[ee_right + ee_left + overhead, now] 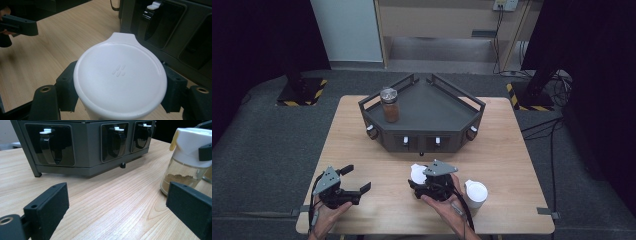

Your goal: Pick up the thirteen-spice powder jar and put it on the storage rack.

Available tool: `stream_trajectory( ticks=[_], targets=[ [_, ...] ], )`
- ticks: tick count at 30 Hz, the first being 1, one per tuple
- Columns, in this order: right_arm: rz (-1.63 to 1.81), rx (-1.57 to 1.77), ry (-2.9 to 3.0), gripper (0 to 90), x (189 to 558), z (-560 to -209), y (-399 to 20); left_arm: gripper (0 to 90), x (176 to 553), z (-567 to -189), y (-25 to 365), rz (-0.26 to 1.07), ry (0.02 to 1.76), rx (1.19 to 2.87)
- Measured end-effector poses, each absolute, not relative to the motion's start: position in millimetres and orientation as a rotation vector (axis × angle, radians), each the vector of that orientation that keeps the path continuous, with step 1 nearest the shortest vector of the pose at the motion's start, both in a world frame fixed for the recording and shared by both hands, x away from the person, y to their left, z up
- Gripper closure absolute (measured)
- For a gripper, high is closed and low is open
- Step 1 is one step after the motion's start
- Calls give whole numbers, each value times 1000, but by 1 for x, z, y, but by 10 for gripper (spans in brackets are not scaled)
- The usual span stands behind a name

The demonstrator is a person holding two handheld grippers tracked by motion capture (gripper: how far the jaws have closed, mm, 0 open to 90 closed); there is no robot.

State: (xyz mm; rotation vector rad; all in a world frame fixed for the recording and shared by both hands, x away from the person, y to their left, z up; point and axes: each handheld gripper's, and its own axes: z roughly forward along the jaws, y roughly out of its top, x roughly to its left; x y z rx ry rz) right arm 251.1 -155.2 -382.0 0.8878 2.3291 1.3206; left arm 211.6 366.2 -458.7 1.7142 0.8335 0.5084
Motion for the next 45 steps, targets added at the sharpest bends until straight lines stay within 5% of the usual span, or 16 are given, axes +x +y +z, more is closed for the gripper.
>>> stream_trajectory(
  ticks=[45],
  targets=[
    [1296, 794, 2358, 307, 320, -230, -152, 36, 214, -459, 365, 498, 836, 1729]
  ],
)
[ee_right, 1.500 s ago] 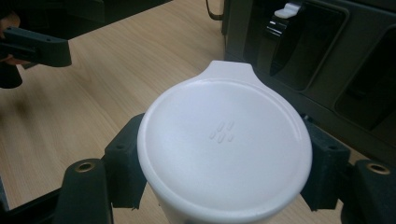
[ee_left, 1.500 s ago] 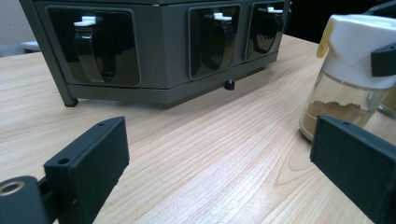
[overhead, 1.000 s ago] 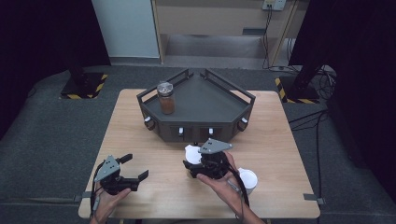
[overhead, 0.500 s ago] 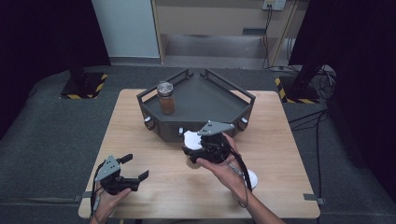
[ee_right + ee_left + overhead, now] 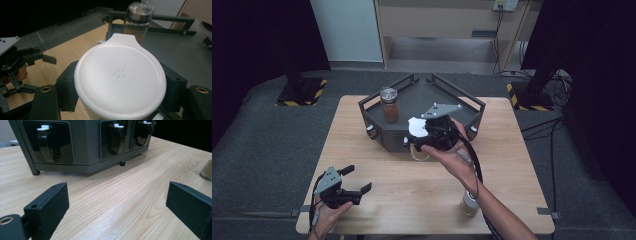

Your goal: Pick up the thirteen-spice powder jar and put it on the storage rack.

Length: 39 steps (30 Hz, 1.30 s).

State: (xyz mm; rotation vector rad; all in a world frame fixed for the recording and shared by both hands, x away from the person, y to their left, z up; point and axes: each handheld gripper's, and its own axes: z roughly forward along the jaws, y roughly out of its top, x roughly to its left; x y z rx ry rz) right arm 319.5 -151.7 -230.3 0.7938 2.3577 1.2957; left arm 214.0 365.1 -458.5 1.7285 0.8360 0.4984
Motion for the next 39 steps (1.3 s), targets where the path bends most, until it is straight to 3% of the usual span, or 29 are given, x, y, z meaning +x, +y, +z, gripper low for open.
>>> stream_trajectory(
  ticks=[18, 39],
  targets=[
    [1258, 894, 2298, 308, 372, -190, -139, 38, 215, -459, 366, 493, 836, 1728],
    [1203, 1031, 2221, 308, 434, -207, -121, 39, 216, -459, 365, 491, 833, 1736]
  ],
)
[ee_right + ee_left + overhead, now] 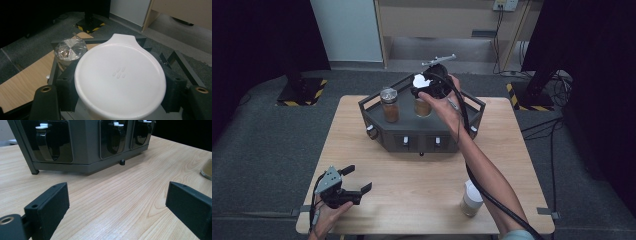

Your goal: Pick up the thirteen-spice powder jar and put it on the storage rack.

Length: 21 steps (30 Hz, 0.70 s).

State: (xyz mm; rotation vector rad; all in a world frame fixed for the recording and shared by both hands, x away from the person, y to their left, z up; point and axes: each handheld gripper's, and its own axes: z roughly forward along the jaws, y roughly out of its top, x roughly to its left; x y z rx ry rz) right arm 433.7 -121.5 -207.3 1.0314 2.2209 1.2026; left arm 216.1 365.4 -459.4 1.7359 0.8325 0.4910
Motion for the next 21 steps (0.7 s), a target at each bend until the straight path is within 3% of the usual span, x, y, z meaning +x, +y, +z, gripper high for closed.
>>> stream_trajectory(
  ticks=[21],
  targets=[
    [1166, 1108, 2220, 308, 456, -239, -110, 39, 216, -459, 364, 495, 822, 1743]
  ],
)
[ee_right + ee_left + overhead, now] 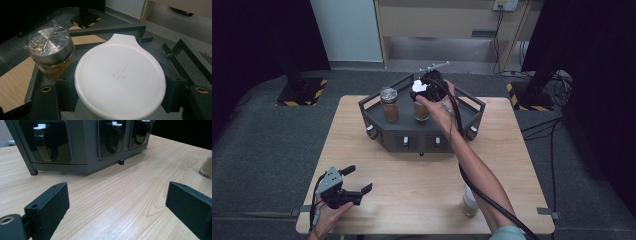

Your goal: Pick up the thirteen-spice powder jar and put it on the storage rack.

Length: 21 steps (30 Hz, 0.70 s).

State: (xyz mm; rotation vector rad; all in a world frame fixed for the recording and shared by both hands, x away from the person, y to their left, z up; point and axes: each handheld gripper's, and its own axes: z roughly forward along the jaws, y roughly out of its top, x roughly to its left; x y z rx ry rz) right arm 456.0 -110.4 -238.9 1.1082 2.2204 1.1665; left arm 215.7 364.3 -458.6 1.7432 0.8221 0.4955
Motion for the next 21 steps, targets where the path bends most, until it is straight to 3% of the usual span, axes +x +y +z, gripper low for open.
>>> stream_trajectory(
  ticks=[21],
  targets=[
    [1161, 1129, 2211, 306, 459, -247, -109, 40, 216, -458, 362, 497, 814, 1758]
  ],
)
